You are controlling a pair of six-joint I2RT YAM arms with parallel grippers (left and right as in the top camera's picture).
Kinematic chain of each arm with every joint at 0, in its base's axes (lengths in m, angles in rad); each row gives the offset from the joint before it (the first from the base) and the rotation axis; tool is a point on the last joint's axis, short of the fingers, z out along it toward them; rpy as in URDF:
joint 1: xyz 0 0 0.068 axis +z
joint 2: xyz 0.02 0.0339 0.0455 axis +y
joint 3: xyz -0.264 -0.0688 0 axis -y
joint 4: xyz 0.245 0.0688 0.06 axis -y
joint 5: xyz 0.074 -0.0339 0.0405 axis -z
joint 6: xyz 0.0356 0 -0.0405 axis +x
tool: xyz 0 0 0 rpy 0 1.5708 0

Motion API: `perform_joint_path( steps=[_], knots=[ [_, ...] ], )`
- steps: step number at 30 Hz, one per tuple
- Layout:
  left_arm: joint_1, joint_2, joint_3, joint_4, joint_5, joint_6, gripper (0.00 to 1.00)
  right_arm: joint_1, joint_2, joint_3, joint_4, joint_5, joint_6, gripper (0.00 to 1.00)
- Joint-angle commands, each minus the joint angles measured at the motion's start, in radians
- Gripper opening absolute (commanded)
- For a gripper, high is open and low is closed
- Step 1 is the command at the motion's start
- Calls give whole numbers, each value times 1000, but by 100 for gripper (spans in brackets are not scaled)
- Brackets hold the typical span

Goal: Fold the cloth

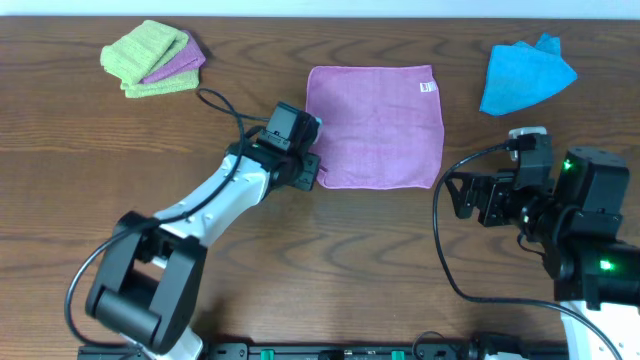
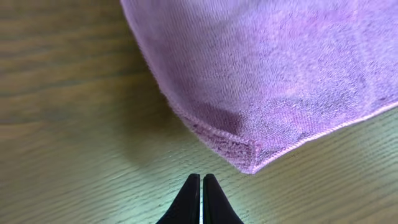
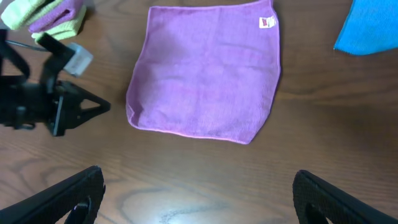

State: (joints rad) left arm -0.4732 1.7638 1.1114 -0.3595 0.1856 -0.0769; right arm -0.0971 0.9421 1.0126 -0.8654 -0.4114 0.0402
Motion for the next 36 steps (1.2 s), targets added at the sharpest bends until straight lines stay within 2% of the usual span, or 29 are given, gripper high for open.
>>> perform_joint_path(
  steps=[1,6,12,19,36],
  knots=[
    [2,-44,19,11,-26,18,6,-8,11,19,3,-7,-21,96],
    [2,-18,19,134,122,-5,6,-8,40,19,6,-8,-24,96],
    [2,37,19,190,134,-9,6,-8,51,19,6,-8,-31,95],
    [1,115,59,193,208,-9,6,-8,51,19,1,-8,-31,95],
    [2,198,76,150,196,19,6,-8,51,19,-15,-8,-31,95]
  ],
)
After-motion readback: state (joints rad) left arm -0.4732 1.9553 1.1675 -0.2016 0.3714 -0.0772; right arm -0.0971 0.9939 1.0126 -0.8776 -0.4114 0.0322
